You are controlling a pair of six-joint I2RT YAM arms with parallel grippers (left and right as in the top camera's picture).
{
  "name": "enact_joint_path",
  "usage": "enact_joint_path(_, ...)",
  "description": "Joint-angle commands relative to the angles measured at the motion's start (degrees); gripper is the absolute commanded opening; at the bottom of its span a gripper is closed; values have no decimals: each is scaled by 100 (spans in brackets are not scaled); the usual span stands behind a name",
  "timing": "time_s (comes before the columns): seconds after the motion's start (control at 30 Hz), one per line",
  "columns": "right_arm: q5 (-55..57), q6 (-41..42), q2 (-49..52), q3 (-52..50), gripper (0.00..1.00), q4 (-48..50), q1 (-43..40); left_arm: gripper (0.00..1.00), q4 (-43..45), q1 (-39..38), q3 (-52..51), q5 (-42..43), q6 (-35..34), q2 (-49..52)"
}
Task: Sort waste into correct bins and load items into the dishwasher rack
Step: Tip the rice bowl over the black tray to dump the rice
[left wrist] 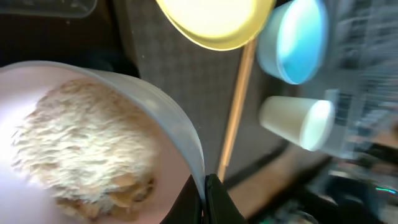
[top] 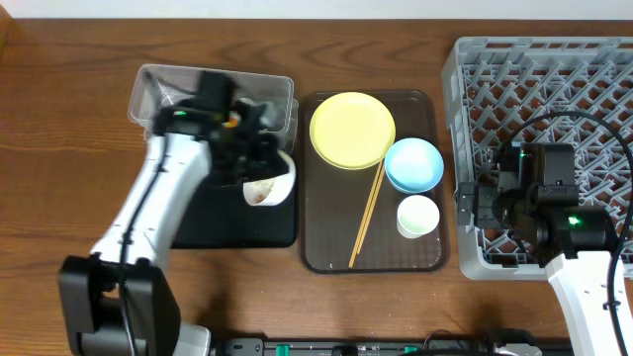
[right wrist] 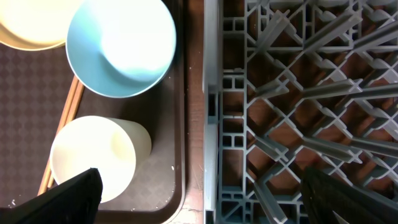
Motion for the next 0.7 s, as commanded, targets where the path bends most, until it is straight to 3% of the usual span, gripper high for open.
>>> enact_joint_path(0.0, -44, -50, -28, 109, 99, -24, 24, 6, -35, 640, -334, 1882, 811, 120)
enact_joint_path(0.33, -44, -50, -28, 109, 99, -28, 24, 6, -83, 2306, -1187, 3858, 826, 662)
enact_joint_path(0.6, -44, -50, -28, 107, 99, -68, 24, 6, -79, 2951, -1246, 4769, 153, 957)
enact_joint_path(0.67, -44, -50, -28, 109, 99, -68, 24, 6, -96, 3018, -1244, 4804, -372, 957)
